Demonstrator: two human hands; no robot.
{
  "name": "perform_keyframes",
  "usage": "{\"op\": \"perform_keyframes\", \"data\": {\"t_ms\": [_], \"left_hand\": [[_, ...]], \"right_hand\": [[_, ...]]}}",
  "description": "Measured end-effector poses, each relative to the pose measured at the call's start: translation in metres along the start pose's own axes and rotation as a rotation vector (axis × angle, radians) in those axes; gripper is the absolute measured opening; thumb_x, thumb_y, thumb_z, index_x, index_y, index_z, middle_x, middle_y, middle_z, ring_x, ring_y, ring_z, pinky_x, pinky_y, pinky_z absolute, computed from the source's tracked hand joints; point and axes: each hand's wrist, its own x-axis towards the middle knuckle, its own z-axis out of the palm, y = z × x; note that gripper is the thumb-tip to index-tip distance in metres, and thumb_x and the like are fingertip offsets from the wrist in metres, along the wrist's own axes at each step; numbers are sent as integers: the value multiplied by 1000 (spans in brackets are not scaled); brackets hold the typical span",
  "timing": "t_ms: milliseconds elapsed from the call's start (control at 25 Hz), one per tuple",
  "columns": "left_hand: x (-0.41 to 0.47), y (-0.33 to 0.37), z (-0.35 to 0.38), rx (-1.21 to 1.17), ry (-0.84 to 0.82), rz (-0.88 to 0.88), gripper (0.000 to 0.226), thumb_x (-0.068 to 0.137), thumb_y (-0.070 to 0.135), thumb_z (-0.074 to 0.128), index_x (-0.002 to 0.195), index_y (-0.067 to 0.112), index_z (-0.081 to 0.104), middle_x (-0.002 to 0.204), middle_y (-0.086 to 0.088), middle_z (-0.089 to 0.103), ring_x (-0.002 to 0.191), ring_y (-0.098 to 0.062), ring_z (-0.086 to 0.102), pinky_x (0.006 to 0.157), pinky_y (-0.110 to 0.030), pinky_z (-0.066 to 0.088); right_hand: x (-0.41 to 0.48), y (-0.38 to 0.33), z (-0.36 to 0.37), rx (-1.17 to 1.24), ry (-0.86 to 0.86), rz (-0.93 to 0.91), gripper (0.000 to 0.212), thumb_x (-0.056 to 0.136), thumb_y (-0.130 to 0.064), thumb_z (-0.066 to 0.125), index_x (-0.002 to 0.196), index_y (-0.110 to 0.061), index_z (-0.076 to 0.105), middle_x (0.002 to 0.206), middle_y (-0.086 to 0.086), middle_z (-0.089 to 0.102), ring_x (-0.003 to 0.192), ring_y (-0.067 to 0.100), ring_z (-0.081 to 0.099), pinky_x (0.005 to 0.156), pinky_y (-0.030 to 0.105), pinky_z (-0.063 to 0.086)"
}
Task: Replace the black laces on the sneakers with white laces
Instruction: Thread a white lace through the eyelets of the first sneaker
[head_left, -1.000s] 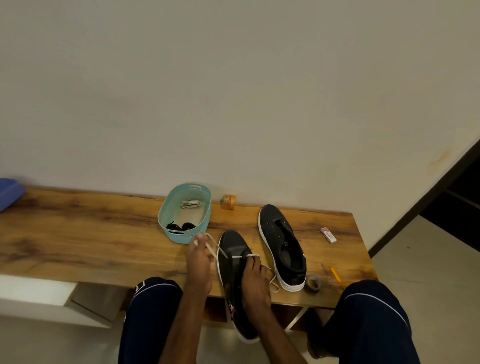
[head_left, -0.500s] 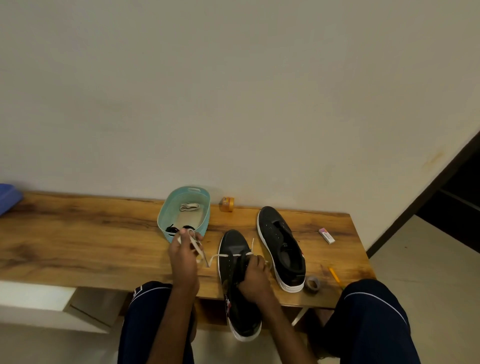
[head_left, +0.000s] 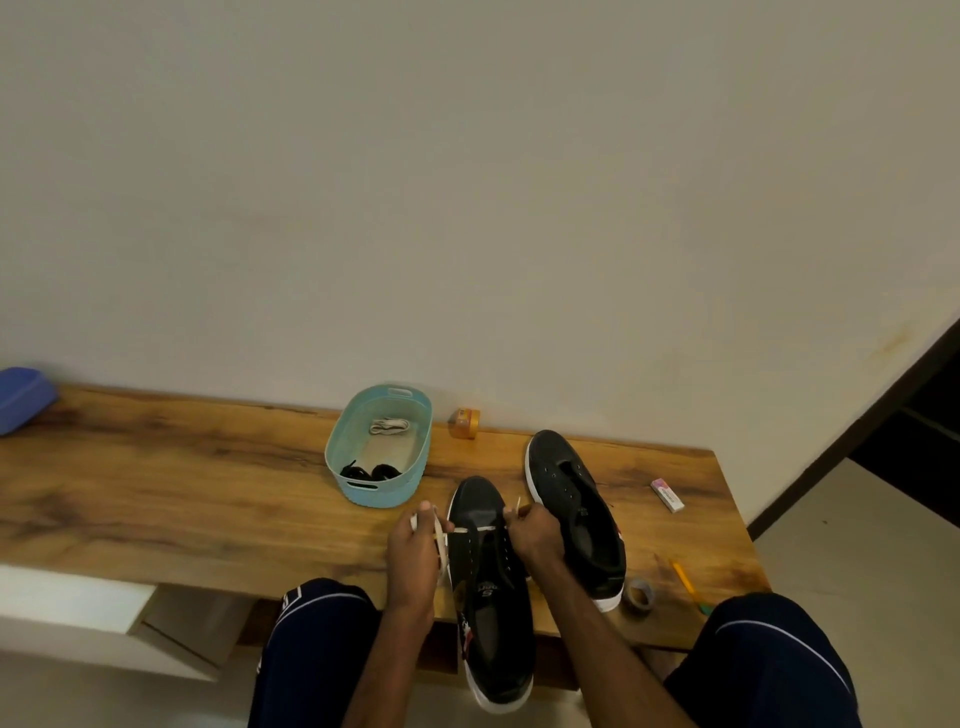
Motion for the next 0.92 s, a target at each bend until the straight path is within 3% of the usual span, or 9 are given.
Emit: {"op": "perform_keyframes", "data": {"t_ms": [120, 200, 280, 400, 440, 680, 840, 920], "left_hand": [[2, 2, -1, 10, 14, 10, 35, 105, 26, 44, 82, 10, 64, 67, -1, 67, 49, -5, 59, 51, -25, 43], [2, 5, -2, 17, 22, 28, 34, 105, 25, 42, 88, 10, 68, 77, -4, 70, 59, -8, 61, 55, -26, 45], [-1, 8, -4, 145, 34, 192, 36, 106, 27, 39, 94, 10, 69, 86, -5, 69, 72, -12, 62, 61, -24, 46], [-8, 25, -13, 644, 116, 541, 37, 104, 34, 40, 91, 15, 69, 99, 0, 63, 91, -16, 58, 73, -29, 48], [-11, 38, -16, 668, 152, 609, 38, 103, 36, 40, 92, 15, 69, 103, -1, 60, 95, -16, 57, 76, -30, 48], [-29, 157, -30, 344, 258, 806, 39, 104, 35, 43, 80, 17, 67, 93, -3, 66, 90, -16, 61, 75, -30, 43], [-50, 224, -15, -56, 13, 777, 38, 99, 24, 53, 65, 21, 70, 78, -2, 73, 76, -22, 69, 74, -37, 57], [-63, 239, -3, -77, -81, 749, 38, 100, 23, 55, 67, 16, 71, 72, -5, 72, 62, -23, 66, 69, -41, 59]], "right_hand": [[4, -4, -5, -26, 103, 38, 25, 98, -31, 59, 99, -9, 72, 100, 9, 71, 92, 27, 68, 77, 35, 56], [0, -10, -15, 65, 196, -16, 19, 98, -28, 59, 93, -13, 68, 94, 5, 70, 87, 23, 66, 73, 34, 53], [-9, -24, -33, 292, 247, -166, 15, 100, -21, 56, 88, -13, 61, 84, 1, 66, 81, 19, 64, 71, 34, 50], [-33, -62, -76, 559, 212, -370, 13, 103, -20, 51, 95, -13, 59, 78, -2, 70, 75, 10, 68, 72, 27, 50], [-44, -77, -91, 618, 192, -435, 13, 104, -22, 51, 98, -14, 59, 78, 0, 72, 74, 10, 70, 73, 26, 53], [-119, -170, -173, 881, 148, -768, 12, 103, -17, 53, 95, -13, 61, 68, 0, 66, 65, 16, 64, 64, 28, 56], [-152, -209, -201, 905, 155, -882, 11, 100, -13, 56, 94, -6, 61, 68, 3, 62, 62, 15, 57, 61, 29, 52], [-163, -217, -203, 850, 168, -895, 11, 99, -12, 57, 92, -5, 61, 69, 5, 64, 62, 15, 58, 63, 34, 52]]}}
